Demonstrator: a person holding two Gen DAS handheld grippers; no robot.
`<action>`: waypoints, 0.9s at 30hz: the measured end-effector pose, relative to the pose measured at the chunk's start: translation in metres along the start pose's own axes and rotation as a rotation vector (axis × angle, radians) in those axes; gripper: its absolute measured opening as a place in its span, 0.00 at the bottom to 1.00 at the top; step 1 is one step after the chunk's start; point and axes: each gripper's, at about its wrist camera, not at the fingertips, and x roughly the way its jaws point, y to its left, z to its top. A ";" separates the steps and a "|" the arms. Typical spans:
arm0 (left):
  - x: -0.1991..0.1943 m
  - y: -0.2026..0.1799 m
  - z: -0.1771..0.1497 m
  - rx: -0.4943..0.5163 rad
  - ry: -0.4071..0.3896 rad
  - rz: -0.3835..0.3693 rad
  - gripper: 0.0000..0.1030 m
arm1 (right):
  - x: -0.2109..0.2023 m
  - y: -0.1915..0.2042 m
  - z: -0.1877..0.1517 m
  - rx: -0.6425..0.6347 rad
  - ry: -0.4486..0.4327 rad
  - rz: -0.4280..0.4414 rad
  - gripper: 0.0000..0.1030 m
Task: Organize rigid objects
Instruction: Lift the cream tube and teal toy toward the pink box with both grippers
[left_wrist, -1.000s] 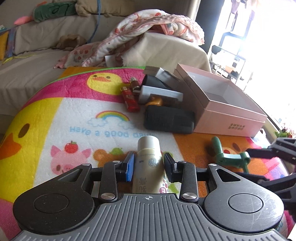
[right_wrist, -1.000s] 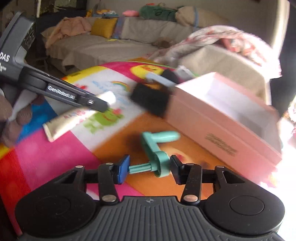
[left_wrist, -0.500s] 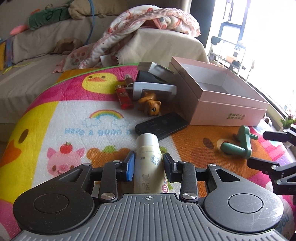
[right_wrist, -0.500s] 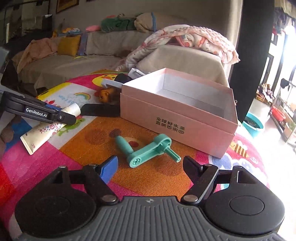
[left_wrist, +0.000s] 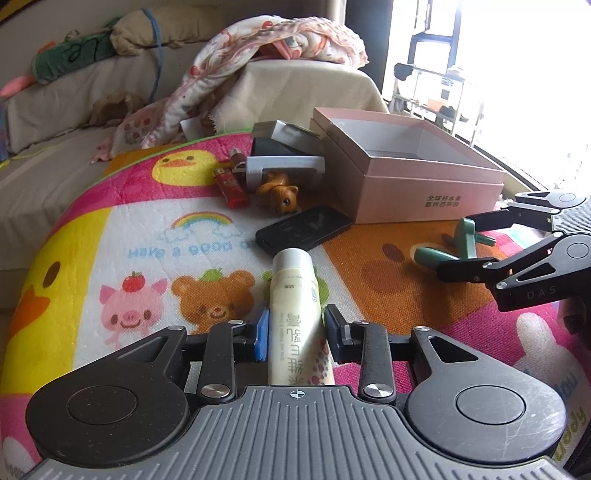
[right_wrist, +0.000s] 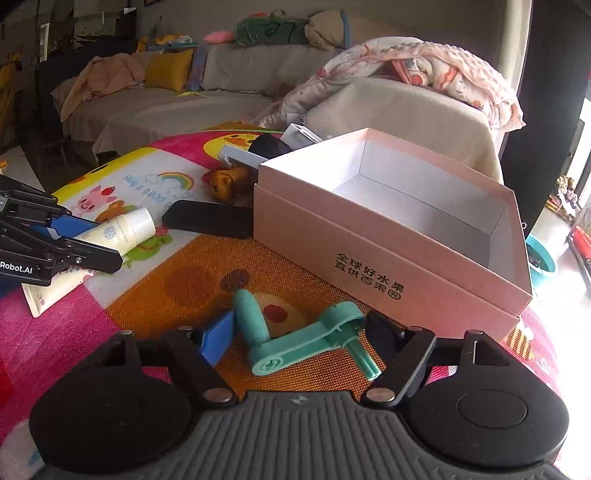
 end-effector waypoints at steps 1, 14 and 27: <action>-0.002 -0.002 -0.002 0.012 -0.006 -0.012 0.29 | -0.006 0.002 -0.002 -0.004 -0.005 0.004 0.69; -0.022 -0.035 0.017 0.117 -0.082 -0.155 0.29 | -0.090 0.003 -0.008 -0.051 -0.113 -0.032 0.29; -0.005 -0.031 0.006 0.026 -0.020 -0.185 0.29 | -0.033 0.005 -0.031 0.181 0.008 -0.047 0.61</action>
